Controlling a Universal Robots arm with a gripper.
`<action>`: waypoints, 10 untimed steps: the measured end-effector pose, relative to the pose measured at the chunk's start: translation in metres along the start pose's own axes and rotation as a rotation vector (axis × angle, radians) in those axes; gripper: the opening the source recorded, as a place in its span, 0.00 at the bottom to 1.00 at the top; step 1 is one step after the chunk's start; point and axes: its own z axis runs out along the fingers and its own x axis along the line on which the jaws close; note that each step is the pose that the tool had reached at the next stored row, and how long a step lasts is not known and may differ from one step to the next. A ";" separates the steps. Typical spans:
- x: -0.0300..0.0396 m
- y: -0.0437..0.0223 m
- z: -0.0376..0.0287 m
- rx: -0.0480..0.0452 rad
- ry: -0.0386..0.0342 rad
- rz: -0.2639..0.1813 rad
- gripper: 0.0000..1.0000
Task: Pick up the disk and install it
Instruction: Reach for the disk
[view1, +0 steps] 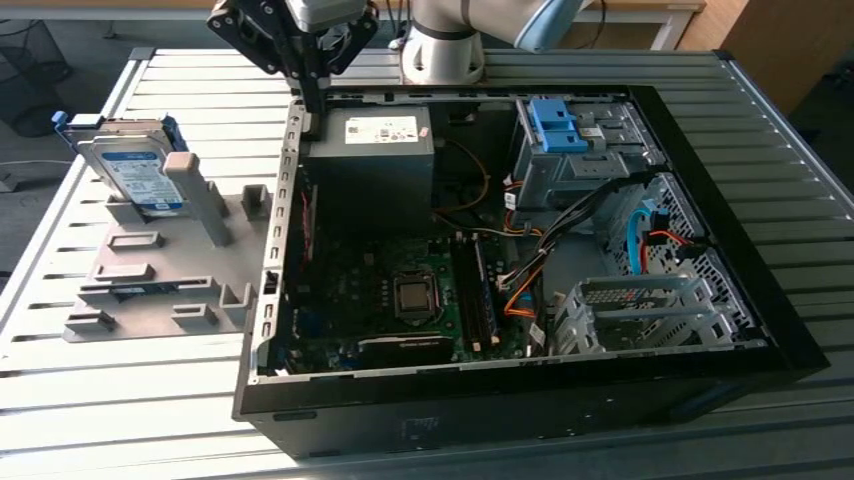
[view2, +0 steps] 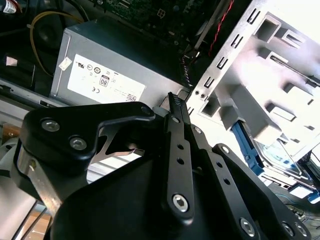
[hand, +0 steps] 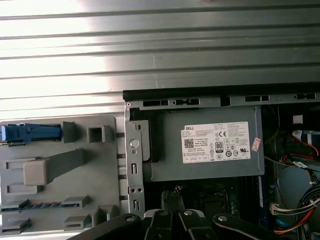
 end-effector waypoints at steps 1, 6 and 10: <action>0.0004 0.0000 0.0000 0.0000 0.0000 0.000 0.11; 0.0027 -0.0002 0.0001 0.0000 0.0000 0.000 0.11; 0.0046 -0.0004 0.0002 0.0000 0.0000 0.000 0.11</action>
